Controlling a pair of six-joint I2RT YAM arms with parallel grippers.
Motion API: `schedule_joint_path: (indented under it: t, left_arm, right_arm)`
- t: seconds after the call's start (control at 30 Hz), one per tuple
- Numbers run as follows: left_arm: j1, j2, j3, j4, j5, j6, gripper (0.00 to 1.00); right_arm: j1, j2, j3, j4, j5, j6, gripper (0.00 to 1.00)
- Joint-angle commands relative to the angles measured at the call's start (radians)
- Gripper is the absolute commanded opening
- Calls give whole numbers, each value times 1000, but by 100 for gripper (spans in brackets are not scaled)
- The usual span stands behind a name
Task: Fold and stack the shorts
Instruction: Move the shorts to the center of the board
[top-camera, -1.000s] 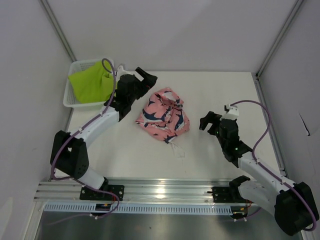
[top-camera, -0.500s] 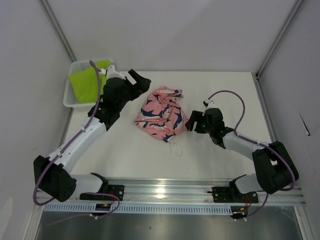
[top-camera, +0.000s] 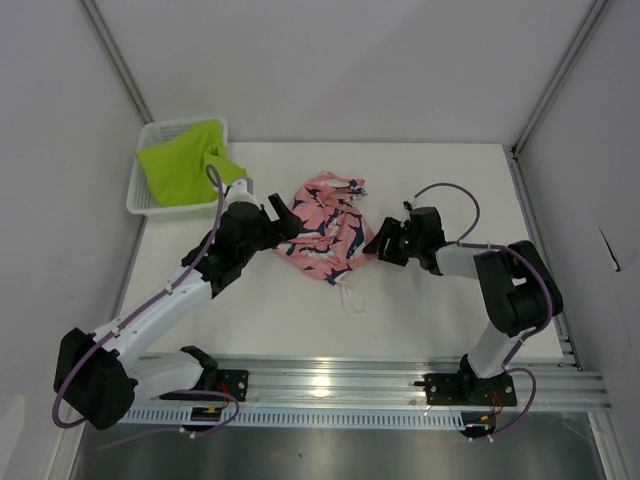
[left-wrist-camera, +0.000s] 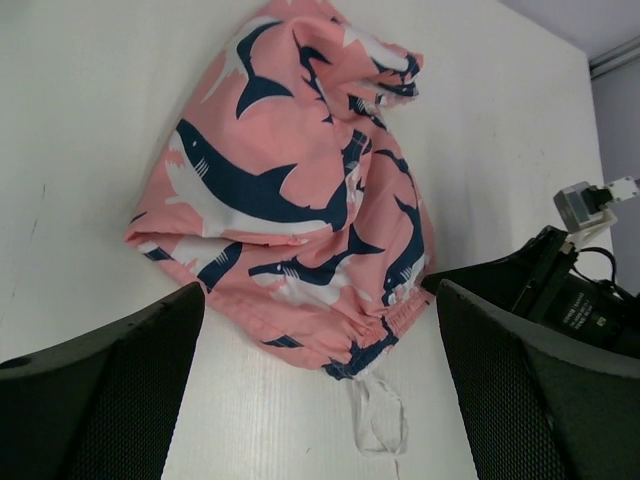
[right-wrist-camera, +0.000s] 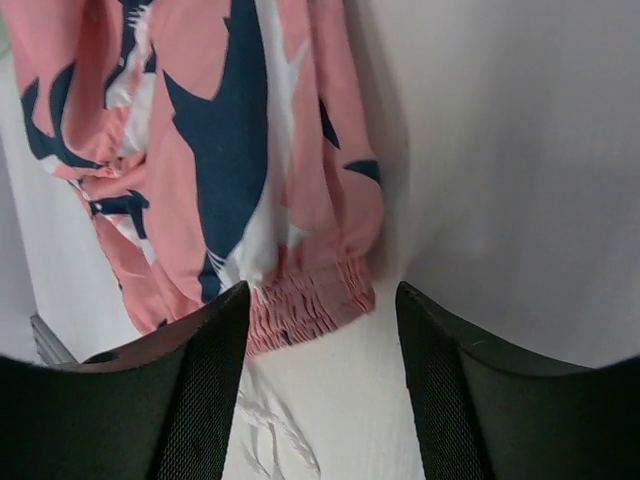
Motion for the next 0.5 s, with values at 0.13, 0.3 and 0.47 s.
schedule_joint_path:
  t: [0.13,0.3,0.47]
  left_arm:
    - [-33,-73,-26,34,-37,67,99]
    - [-77,-59,-29,61,-31,141,99]
    - [-156,-35,-24,95,-34,222,99]
  right_arm:
    - [-5,94,62,84,-113,53,52]
    - [0,94,70,87,-118,53,12]
    - [33,-73,70,-57,20,-36,0]
